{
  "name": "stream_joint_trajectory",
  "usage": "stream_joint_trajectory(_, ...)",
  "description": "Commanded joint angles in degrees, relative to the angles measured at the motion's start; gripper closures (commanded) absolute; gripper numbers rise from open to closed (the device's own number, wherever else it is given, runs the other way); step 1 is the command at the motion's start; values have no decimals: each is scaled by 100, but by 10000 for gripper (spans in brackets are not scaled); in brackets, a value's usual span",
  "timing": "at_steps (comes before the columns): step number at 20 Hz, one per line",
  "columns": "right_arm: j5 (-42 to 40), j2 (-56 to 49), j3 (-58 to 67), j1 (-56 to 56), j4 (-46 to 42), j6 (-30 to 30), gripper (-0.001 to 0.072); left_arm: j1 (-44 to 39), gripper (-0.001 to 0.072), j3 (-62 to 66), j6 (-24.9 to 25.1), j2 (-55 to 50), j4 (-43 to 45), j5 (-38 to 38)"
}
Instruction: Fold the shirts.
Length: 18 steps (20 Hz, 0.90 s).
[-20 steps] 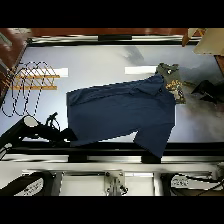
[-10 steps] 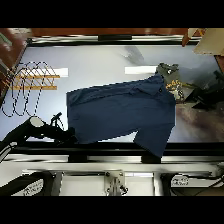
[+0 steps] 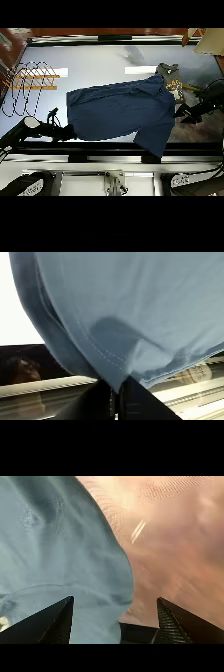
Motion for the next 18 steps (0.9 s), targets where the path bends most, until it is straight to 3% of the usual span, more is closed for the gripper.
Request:
stream_joint_trajectory(1,4,-313,-66,219,22,-59,93,2,674,7,-20,118,0,192)
stream_joint_trajectory(3,-33,-350,-66,372,-59,-118,97,2,674,9,-20,118,0,197)
stream_joint_trajectory(5,9,-352,-66,452,-122,-48,215,2,674,50,-13,118,7,238)
stream_joint_trajectory(6,35,-352,-66,485,-131,-20,215,2,674,125,11,118,9,262)
stream_joint_trajectory(7,26,-350,-66,542,-118,-22,267,2,674,236,105,118,70,258)
stream_joint_trajectory(9,-170,-297,-63,713,-101,-61,642,2,675,595,151,120,345,234)
stream_joint_trajectory(12,-254,426,76,848,568,-426,640,0,676,1670,210,256,1045,87)
stream_joint_trajectory(15,-107,1694,1143,844,1303,-579,640,2,676,3757,221,798,2120,107)
stream_joint_trajectory(18,874,3211,2778,844,1349,-767,639,2,674,6177,216,1335,2450,509)
